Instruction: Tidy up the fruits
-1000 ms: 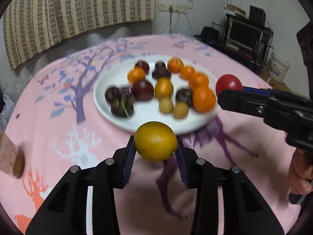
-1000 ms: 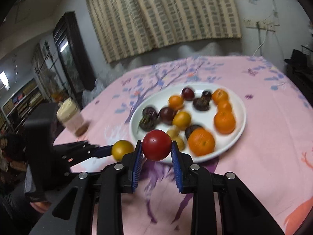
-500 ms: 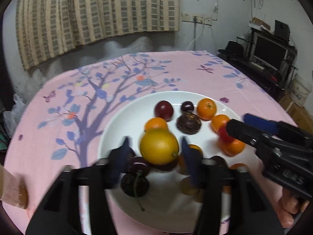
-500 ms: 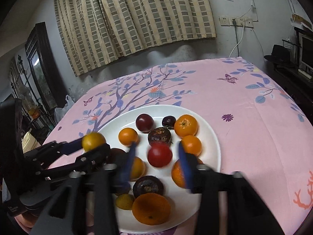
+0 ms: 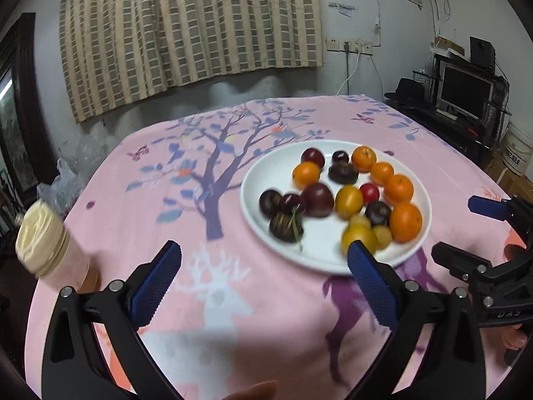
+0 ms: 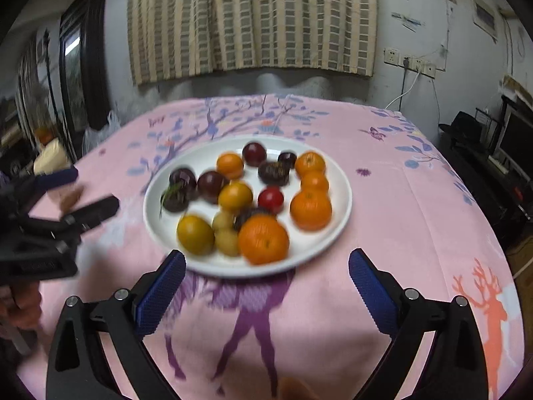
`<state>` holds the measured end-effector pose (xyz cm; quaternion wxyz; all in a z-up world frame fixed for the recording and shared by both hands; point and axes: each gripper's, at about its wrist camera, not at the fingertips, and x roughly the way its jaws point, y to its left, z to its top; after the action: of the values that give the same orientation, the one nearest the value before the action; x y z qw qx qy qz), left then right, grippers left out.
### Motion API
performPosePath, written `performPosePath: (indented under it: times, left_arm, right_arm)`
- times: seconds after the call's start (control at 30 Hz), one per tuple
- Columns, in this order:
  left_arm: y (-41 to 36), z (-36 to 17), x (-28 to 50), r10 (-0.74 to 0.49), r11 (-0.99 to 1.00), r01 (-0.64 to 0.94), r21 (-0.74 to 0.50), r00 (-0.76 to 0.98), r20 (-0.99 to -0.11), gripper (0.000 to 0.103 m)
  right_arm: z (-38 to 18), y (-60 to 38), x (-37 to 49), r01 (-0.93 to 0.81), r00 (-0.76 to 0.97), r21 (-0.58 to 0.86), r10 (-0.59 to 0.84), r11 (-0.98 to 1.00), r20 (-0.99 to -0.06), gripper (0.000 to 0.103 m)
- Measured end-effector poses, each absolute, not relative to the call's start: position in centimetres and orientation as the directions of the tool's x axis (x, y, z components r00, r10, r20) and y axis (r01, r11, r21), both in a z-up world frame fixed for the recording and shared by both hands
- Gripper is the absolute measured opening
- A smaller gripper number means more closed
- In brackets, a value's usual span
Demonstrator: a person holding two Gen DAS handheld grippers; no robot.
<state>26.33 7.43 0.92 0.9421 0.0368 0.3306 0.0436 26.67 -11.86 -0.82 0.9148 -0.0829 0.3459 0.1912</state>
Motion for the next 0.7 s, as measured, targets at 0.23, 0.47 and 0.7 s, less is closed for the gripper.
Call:
performPosePath:
  times: [0.23, 0.47, 0.7]
  left_arm:
    - [9.0, 0.1, 22.8, 0.114, 0.993, -0.096, 0.062, 0.77, -0.628, 0.098]
    - [9.3, 0.0, 21.8, 0.112, 0.993, -0.107, 0.046, 0.769, -0.629, 0.098]
    - [9.2, 0.0, 21.6, 0.109, 0.994, -0.101, 0.049, 0.769, -0.63, 0.098]
  right_arm:
    - [-0.4, -13.0, 22.9, -0.401, 0.717, -0.017, 0.302, 0.916, -0.628, 0.099]
    - [-0.6, -13.2, 22.3, -0.395, 0.715, -0.028, 0.288, 0.918, -0.637, 0.099]
    - [-0.6, -12.8, 22.1, -0.403, 0.718, -0.049, 0.283, 0.914, -0.636, 0.099]
